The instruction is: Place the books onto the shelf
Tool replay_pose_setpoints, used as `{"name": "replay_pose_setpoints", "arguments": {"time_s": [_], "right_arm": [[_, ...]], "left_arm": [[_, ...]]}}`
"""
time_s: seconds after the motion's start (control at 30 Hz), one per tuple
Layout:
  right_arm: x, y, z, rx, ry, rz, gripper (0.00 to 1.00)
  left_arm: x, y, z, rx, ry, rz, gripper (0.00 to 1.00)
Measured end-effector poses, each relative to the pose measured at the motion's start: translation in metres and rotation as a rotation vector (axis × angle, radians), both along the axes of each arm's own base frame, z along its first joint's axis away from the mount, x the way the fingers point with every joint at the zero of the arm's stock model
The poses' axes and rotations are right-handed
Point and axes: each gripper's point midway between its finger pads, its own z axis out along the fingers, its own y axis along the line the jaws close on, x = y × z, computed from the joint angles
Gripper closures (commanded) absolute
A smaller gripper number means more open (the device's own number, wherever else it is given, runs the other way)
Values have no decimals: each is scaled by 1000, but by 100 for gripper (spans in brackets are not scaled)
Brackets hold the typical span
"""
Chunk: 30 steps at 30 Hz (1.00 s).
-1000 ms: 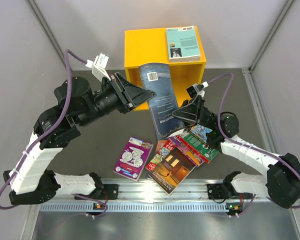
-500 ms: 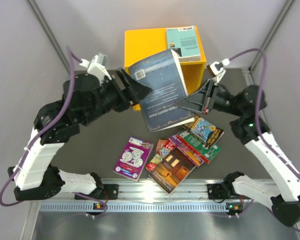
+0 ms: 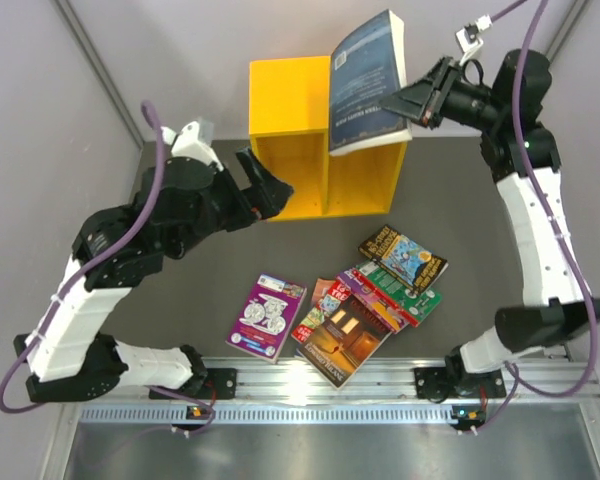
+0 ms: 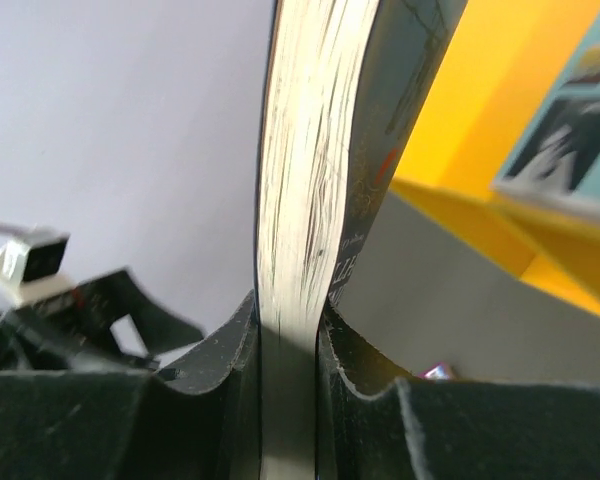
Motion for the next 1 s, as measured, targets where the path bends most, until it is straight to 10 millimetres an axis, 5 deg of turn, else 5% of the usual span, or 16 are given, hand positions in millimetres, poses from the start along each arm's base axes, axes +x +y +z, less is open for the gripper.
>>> {"name": "replay_pose_setpoints", "arguments": {"time_s": [0.23,0.33,0.53,0.7,0.77,0.8,0.9,1.0], "right_arm": [[102,-19,-2,8,31,-94,100],[137,-24,-19,17,75,-109,100],[173,-23,-65,37,214,-84,100],[175,-20,-72,49,236,-48,100],[175,-21,-71,52,232,-40,87],[174,-22,-71,53,234,-37,68],[175,-28,-70,52,225,-37,44],[179,-39,-71,51,224,-58,40]], "left_arm": [[-19,38,-8,-26,-11,40,2],[-24,47,-13,-33,-5,53,2],[-29,71,-9,-43,-28,109,2],[-34,89,-6,-45,-47,144,1],[-34,91,-7,-40,-49,151,1],[-33,91,-7,-36,-49,153,2],[-28,88,-15,0,-43,158,1],[-24,83,-26,42,-28,157,1]]}}
